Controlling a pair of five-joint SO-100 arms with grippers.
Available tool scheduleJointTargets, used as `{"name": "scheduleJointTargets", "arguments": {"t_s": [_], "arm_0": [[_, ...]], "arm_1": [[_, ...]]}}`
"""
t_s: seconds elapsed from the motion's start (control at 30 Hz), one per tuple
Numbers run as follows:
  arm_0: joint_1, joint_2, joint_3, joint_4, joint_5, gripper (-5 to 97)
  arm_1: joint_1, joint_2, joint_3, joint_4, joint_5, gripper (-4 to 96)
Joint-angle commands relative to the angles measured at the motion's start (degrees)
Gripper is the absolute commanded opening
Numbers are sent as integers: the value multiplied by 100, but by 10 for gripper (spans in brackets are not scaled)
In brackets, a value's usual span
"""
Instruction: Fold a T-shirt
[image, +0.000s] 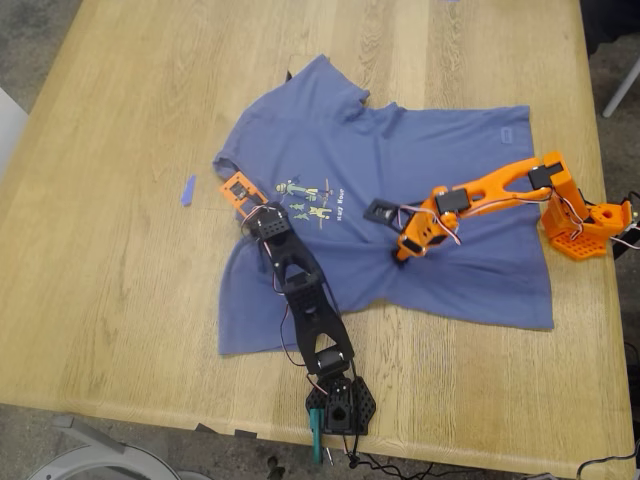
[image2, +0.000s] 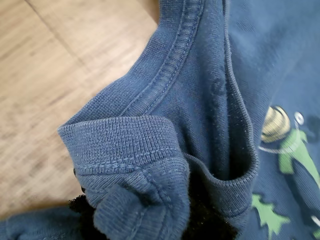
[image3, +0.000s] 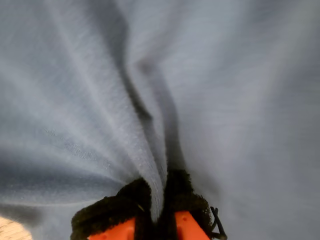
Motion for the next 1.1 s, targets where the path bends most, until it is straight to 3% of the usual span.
{"name": "scheduleJointTargets", "arguments": {"t_s": [0.0, 0.47, 1.07], "arm_0": [[413, 1134, -44, 53, -35, 0], [1310, 2672, 123, 149, 9, 0], [1942, 3806, 712, -782, 44, 0]], "arm_1": [[193, 176, -563, 26, -79, -2], [984, 167, -1617, -545, -272, -2], [2435, 536, -659, -2391, -413, -2]]}}
